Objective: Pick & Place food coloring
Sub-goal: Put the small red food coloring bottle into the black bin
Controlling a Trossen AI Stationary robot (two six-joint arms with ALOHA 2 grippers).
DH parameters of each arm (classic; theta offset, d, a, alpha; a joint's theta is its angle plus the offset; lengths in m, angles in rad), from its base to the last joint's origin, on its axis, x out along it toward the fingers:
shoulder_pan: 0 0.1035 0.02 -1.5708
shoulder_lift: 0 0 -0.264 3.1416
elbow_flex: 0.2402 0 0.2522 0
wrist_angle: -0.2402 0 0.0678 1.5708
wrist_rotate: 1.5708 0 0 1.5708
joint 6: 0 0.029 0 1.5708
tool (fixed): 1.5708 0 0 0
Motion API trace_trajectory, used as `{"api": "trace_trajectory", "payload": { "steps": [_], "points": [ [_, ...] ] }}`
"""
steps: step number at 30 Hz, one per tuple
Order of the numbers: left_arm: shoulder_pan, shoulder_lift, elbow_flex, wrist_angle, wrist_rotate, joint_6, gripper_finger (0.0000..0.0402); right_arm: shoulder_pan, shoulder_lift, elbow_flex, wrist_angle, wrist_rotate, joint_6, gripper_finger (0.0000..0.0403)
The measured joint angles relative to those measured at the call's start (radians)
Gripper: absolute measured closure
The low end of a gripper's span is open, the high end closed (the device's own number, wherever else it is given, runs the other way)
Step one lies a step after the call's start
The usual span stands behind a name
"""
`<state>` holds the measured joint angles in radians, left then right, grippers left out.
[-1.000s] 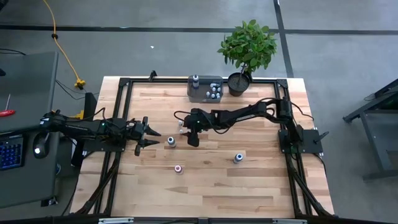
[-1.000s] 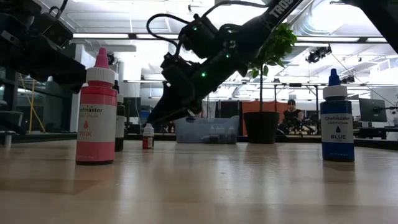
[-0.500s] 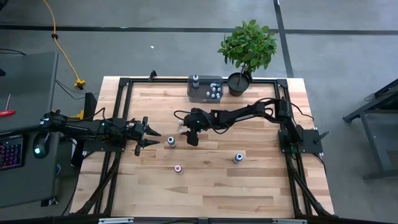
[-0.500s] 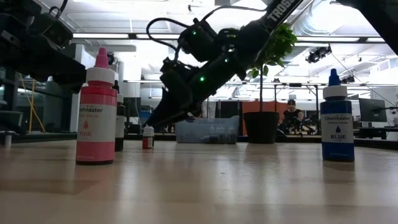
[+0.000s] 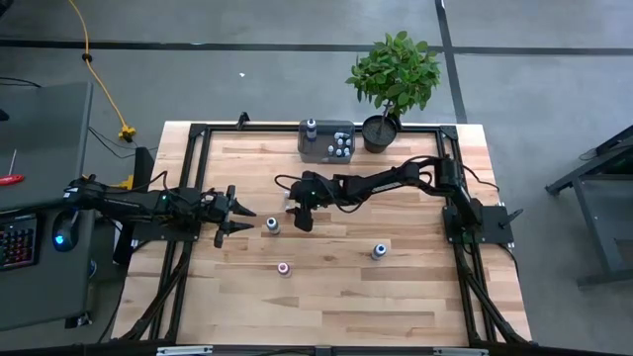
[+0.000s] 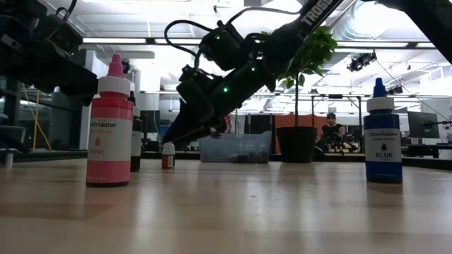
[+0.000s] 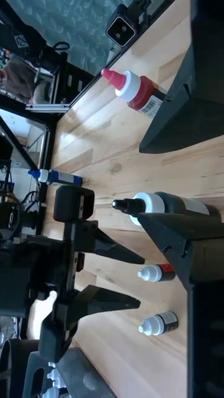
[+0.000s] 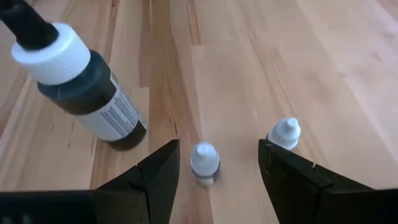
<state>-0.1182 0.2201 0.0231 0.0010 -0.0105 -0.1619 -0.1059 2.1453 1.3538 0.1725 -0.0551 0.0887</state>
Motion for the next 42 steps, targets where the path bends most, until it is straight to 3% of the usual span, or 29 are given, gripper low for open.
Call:
{"api": "trace_trajectory", "payload": {
  "steps": [42],
  "points": [
    [0.000,0.000,0.000,0.000,0.000,0.000,0.0238,0.002,0.020,0.001,0.005,-0.028,0.020,0.0204]
  ]
}}
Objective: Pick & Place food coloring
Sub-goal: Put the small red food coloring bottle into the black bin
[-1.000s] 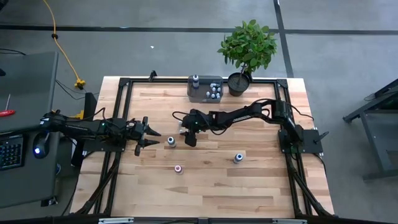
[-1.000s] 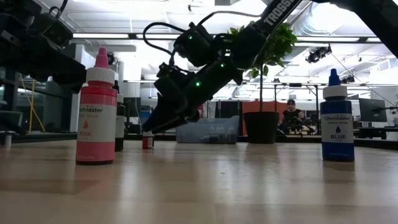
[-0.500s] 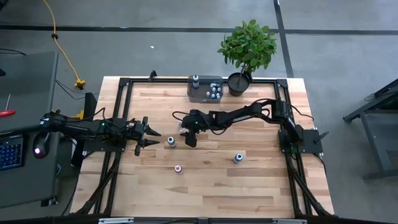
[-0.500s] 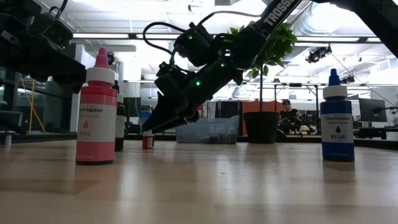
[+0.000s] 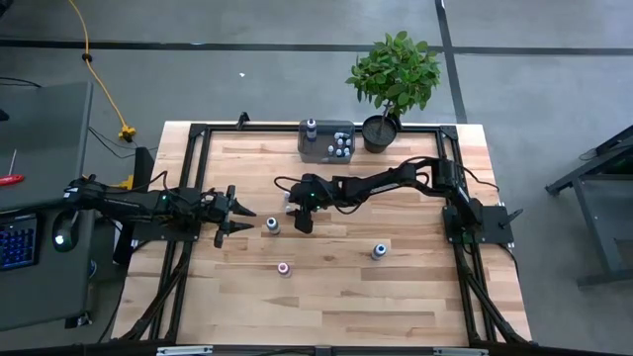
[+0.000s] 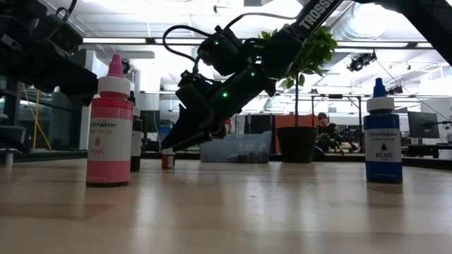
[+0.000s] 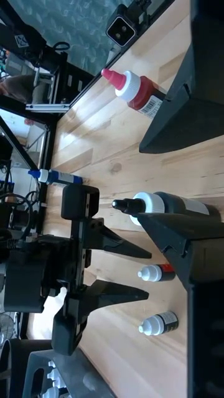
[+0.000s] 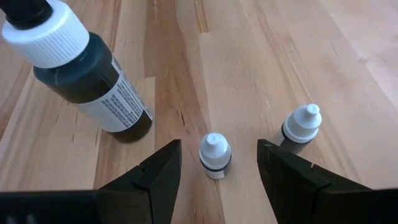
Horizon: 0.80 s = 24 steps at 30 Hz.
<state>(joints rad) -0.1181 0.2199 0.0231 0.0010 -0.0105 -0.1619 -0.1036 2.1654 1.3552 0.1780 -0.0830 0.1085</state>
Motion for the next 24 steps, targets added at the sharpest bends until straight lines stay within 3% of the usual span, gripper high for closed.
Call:
{"api": "trace_trajectory", "payload": {
  "steps": [24],
  "points": [
    [0.000,0.000,0.000,0.000,0.000,0.000,0.0238,0.000,0.027,0.017,-0.003,-0.002,0.023,0.0220]
  ]
}}
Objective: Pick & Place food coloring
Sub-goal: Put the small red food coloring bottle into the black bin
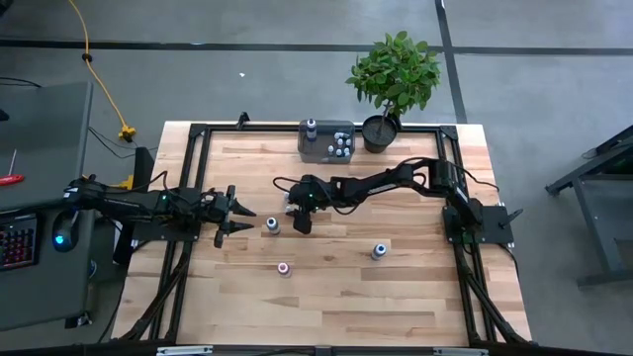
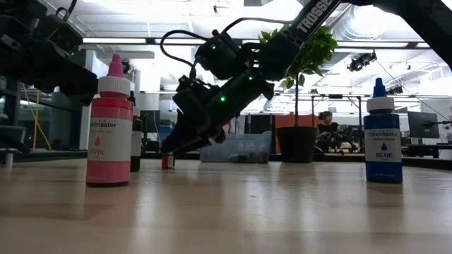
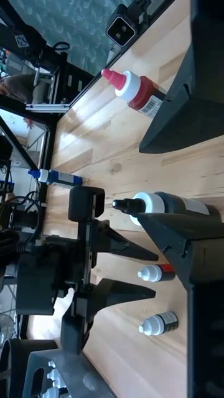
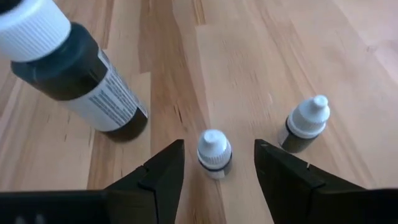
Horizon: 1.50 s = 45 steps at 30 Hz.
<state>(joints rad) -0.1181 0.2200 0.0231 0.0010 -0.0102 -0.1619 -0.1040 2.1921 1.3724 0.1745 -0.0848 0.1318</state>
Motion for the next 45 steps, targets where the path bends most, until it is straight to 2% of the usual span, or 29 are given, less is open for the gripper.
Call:
{"api": "trace_trajectory", "payload": {
  "steps": [19,28,45],
  "points": [
    [0.000,0.000,0.000,0.000,0.000,0.000,0.0238,0.001,0.000,0.000,0.023,-0.007,0.006,0.0296],
    [0.000,0.000,0.000,0.000,0.000,0.000,0.0238,0.003,0.000,0.000,0.029,-0.031,0.021,0.0347],
    [0.000,0.000,0.000,0.000,0.000,0.000,0.0238,0.007,0.000,0.000,0.027,-0.029,0.025,0.0356]
  ]
}}
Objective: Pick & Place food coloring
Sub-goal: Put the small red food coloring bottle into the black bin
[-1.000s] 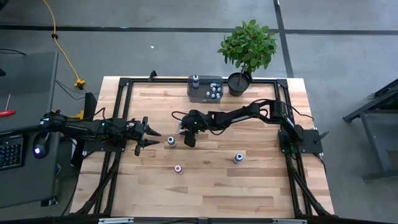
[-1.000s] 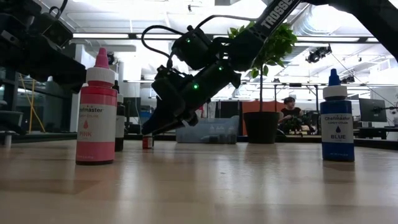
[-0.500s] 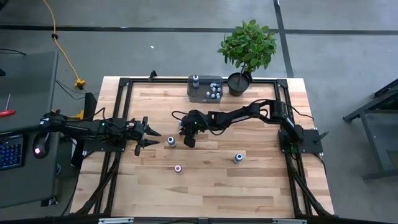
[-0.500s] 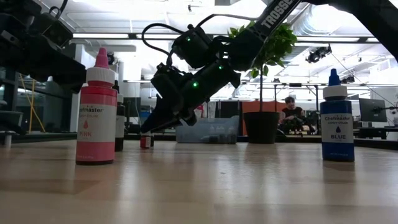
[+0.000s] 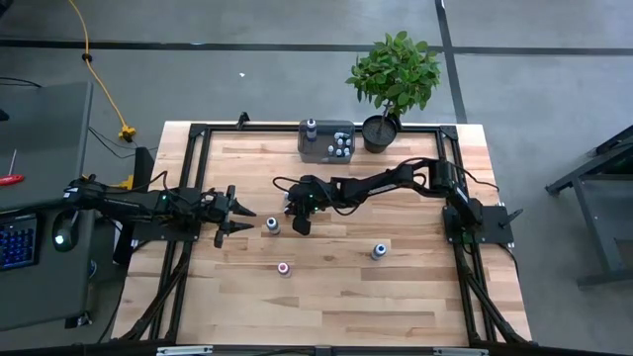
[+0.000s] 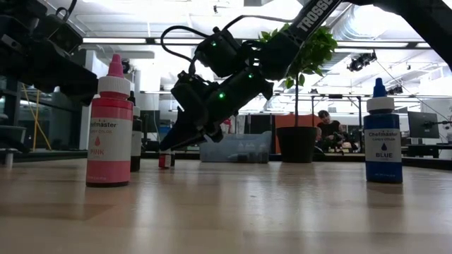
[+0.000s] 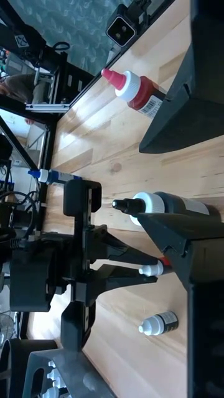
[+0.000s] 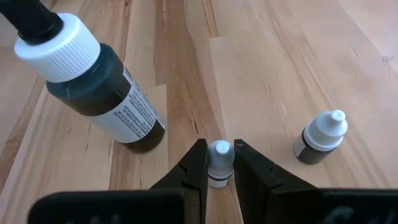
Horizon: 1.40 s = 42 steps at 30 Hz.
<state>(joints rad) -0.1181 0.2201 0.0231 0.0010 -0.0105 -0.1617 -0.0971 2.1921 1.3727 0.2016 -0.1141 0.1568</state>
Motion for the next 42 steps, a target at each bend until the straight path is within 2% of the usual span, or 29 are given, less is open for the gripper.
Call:
{"api": "trace_trajectory", "payload": {
  "steps": [4,14,31,36,42],
  "points": [
    [0.000,0.000,0.000,0.000,0.000,0.000,0.0238,0.006,-0.006,0.002,-0.010,0.029,0.000,0.0356],
    [0.000,0.000,0.000,0.000,0.000,0.000,0.0238,0.006,-0.107,0.042,-0.183,0.072,-0.052,0.0357],
    [0.000,0.000,0.000,0.000,0.000,0.000,0.0238,-0.009,-0.443,0.042,-0.408,0.441,-0.081,0.0357],
    [0.000,0.000,0.000,0.000,0.000,0.000,0.0238,-0.045,-0.476,0.063,-0.442,0.520,0.002,0.0357],
    [0.000,0.000,0.000,0.000,0.000,0.000,0.0238,-0.095,-0.439,0.220,-0.625,0.580,0.087,0.0357]
  ]
}}
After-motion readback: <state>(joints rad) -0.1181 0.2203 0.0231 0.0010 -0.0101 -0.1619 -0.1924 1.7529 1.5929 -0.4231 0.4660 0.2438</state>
